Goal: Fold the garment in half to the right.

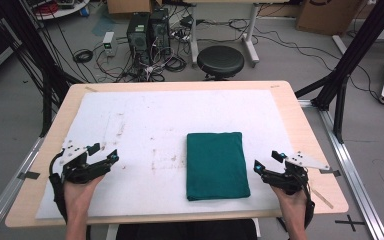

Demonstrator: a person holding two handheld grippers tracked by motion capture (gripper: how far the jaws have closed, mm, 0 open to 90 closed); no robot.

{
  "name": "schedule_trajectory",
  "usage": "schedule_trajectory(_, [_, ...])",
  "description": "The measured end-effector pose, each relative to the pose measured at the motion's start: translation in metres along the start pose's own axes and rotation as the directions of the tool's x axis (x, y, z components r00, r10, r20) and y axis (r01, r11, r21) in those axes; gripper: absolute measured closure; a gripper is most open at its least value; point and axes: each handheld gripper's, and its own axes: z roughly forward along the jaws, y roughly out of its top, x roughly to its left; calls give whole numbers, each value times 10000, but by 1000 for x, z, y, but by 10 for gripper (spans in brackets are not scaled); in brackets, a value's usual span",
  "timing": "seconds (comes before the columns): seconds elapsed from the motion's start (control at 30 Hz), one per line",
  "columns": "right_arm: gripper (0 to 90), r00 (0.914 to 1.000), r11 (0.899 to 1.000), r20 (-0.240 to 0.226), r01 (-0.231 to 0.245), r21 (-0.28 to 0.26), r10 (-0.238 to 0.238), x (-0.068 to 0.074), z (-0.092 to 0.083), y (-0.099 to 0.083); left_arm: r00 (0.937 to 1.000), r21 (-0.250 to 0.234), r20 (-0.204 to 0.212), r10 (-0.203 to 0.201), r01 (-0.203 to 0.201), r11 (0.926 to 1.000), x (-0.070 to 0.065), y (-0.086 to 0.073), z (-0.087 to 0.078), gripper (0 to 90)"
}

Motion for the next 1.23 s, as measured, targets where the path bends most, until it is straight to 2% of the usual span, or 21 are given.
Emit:
schedule_trajectory(0.1, [211,10000,10000,16,-12,-25,12,-1,-1,0,9998,-36,-113,-170,169,9999,6,-3,-6,290])
schedule_trajectory(0.3, [211,10000,9999,24,-70,-94,70,-3,-2,0,9998,-41,-147,-149,149,9999,8,-3,-9,290])
schedule_trajectory(0.53, [211,10000,10000,-5,-81,-38,81,-4,-2,-1,9999,25,100,-8,8,10000,3,-2,-5,290])
schedule_trajectory(0.87, [211,10000,10000,36,-81,-51,81,-5,-4,-3,9997,175,206,88,-92,9998,-2,-4,-1,290])
schedule_trajectory(1.23, [211,10000,10000,32,25,54,-25,1,2,-2,9990,215,394,188,-196,9996,-4,-6,-2,290])
